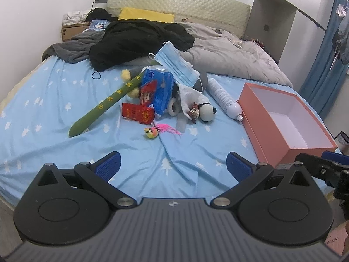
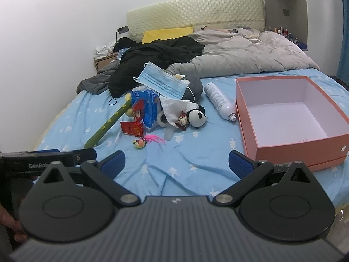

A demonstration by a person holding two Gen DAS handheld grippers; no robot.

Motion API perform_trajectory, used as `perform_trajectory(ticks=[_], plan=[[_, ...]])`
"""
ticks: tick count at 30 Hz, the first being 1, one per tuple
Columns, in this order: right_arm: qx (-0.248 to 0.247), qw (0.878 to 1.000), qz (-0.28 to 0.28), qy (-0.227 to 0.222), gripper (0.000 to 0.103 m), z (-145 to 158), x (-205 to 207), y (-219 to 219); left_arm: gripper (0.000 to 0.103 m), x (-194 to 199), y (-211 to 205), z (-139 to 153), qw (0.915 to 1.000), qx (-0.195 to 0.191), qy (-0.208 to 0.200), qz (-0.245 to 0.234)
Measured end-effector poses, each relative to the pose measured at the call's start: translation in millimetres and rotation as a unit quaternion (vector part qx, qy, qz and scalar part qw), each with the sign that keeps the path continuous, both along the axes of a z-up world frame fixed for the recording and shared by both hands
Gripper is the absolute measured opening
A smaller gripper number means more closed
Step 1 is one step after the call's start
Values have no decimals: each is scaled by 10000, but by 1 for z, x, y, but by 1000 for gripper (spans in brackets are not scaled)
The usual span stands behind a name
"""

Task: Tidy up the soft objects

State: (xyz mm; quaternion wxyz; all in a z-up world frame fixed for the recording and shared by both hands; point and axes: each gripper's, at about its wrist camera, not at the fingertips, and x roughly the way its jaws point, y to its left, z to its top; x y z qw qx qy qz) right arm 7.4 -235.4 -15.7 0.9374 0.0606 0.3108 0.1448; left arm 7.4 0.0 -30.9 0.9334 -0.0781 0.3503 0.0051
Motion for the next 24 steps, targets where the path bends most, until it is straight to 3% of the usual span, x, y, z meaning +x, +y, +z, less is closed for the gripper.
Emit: perform_trajectory(ticks=[6, 24], plan=[[-42, 10000, -38, 9, 103, -6, -1, -2, 103, -2, 3, -6, 9999, -146, 71, -22], [-56, 9999, -123, 30, 103, -8, -5, -3, 103, -8, -1, -4, 10000, -26, 11, -74]])
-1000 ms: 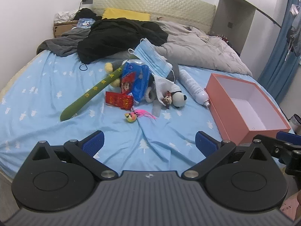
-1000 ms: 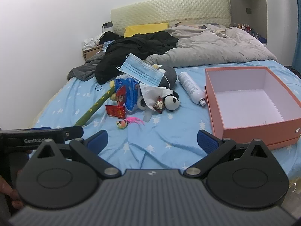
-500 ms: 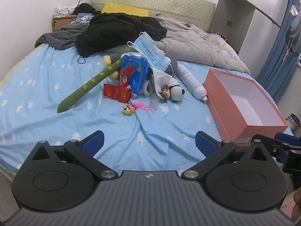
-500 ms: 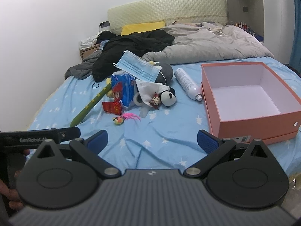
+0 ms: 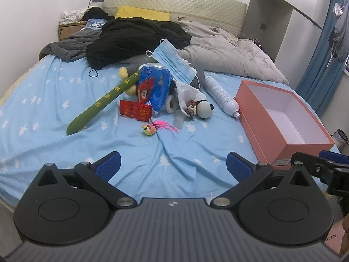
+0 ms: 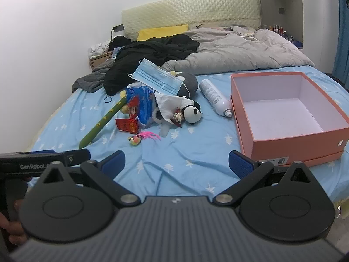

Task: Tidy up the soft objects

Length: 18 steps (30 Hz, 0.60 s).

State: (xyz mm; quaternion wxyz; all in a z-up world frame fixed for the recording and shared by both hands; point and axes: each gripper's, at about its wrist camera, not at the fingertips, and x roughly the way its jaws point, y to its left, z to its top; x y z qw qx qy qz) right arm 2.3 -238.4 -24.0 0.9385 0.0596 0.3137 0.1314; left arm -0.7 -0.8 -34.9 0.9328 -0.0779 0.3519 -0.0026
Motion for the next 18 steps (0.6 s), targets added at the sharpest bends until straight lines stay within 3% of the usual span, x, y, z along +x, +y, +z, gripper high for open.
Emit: perform_trajectory(ticks=[7, 18], plan=[[76, 9999, -80, 88, 103, 1, 2, -2, 103, 6, -1, 3, 9999, 129, 57, -75], [-28, 9996, -193, 180, 103, 0, 7, -1, 103, 13, 6, 1, 9999, 22, 137, -37]])
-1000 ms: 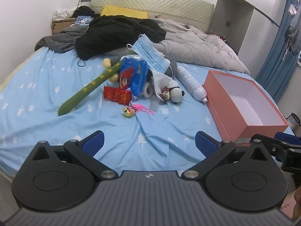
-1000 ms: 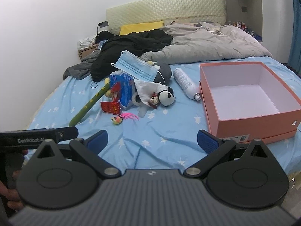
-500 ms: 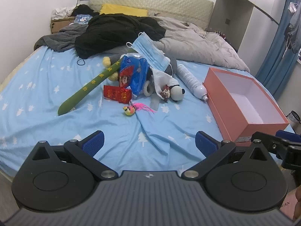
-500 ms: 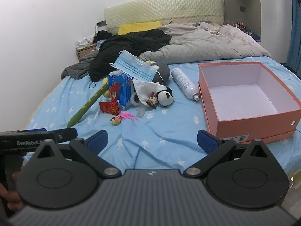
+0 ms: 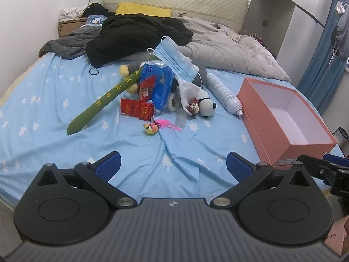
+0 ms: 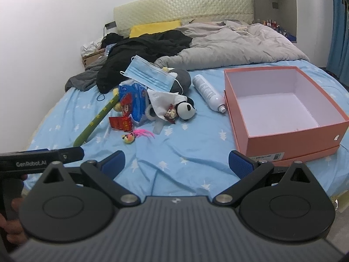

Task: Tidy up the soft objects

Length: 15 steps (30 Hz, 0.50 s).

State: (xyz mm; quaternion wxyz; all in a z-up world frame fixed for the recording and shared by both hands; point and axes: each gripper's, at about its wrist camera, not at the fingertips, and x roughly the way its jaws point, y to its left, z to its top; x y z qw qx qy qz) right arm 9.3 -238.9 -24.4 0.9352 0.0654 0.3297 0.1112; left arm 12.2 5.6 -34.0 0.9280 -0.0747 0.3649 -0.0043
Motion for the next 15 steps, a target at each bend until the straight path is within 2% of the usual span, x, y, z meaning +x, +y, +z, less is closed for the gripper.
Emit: perform_trajectory(ticks=[5, 11, 15], plan=[[109, 9999, -21, -44, 103, -3, 0, -2, 103, 4, 0, -3, 10000, -35, 61, 37], [109, 9998, -82, 126, 103, -13, 8, -3, 103, 6, 4, -7, 9997, -242, 0, 18], [111, 9993, -218, 281, 103, -23, 13, -5, 103, 8, 2, -13, 9999, -117, -6, 0]])
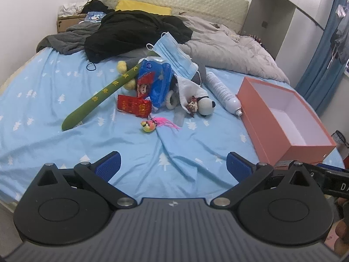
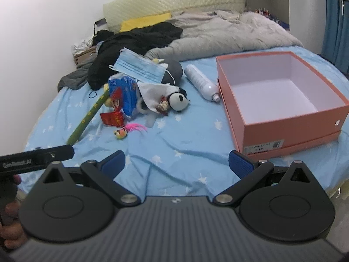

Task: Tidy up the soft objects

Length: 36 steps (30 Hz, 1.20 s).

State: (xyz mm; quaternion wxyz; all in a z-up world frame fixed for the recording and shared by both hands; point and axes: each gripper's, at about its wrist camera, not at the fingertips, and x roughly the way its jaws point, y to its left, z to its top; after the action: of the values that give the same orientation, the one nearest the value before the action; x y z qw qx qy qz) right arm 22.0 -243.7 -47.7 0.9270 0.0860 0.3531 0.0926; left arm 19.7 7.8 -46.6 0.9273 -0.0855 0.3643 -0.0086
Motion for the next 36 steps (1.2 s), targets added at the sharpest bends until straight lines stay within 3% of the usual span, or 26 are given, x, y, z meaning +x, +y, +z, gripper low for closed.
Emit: perform_trajectory(ticks=[18, 26, 36], plan=[[237, 9991, 329, -152, 103, -11, 6, 3, 103, 21, 10, -26, 9999, -97, 142, -13], [294, 9991, 313, -20, 102, -27, 31, 5, 103, 47, 13, -40, 9997, -113, 166, -112], [188, 9984, 504, -177, 102, -34, 64, 22, 103, 83, 26, -60, 9995, -138, 284, -76]])
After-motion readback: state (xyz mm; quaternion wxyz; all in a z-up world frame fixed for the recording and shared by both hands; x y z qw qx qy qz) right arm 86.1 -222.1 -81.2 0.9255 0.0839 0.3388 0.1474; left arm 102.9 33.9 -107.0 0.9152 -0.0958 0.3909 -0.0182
